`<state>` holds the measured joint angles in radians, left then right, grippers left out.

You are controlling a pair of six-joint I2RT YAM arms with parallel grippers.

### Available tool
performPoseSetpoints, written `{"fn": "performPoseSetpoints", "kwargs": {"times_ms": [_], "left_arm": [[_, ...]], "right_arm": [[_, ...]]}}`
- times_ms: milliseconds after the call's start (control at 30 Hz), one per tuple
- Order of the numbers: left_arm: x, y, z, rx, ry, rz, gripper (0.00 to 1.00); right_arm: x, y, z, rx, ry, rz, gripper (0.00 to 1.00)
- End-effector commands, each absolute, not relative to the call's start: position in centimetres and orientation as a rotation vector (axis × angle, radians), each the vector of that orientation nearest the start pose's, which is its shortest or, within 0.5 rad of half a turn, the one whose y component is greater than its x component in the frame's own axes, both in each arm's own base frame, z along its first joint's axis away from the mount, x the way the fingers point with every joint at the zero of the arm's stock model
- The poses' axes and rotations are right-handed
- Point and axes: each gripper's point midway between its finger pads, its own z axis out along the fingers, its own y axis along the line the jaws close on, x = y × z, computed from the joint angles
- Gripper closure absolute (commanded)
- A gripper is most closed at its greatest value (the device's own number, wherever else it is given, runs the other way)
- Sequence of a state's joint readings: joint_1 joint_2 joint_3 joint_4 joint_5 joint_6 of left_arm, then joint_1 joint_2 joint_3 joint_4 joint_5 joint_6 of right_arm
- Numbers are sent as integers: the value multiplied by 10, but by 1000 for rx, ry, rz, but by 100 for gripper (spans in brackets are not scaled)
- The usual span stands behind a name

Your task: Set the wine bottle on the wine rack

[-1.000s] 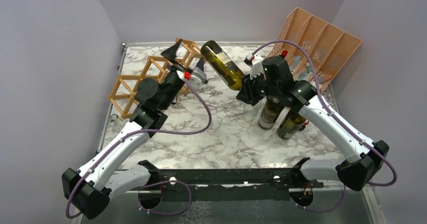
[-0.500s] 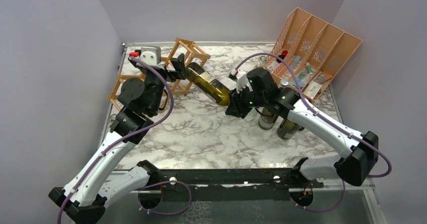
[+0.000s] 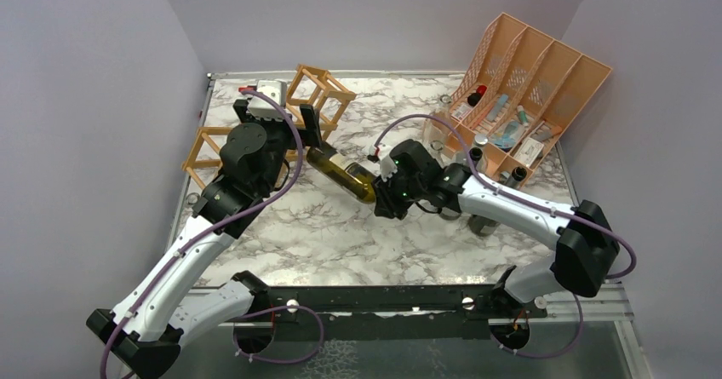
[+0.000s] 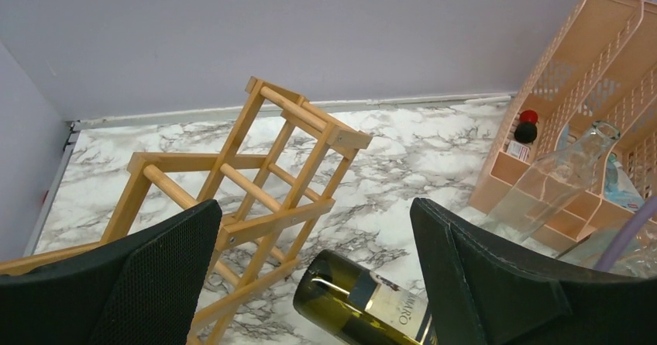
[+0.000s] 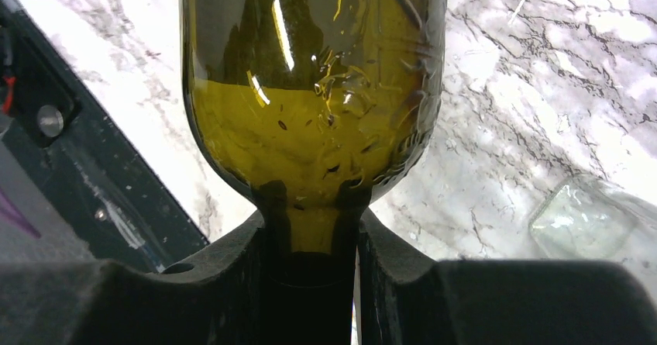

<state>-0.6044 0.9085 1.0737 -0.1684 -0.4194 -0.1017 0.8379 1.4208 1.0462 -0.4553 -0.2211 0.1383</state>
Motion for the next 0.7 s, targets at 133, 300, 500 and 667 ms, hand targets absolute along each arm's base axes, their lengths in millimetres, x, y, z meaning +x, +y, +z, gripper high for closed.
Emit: {"fn": "performPoseSetpoints", "kwargs": {"times_ms": [133,300,500,667], "left_arm": [[306,-132,379,101,1584,-215,1],[306,-137,379,125,1591,-229,1],[307,-142,381,150,1611,-241,1],[307,-143,379,150,1622,-245,1]], "right_arm": [[261,337,157,-835,2144,660,99],[266,348,152,-831,2147,677,99],[275,359,148,-807,2138,679,99],[282,367,145,-794,2138,683,99]]}}
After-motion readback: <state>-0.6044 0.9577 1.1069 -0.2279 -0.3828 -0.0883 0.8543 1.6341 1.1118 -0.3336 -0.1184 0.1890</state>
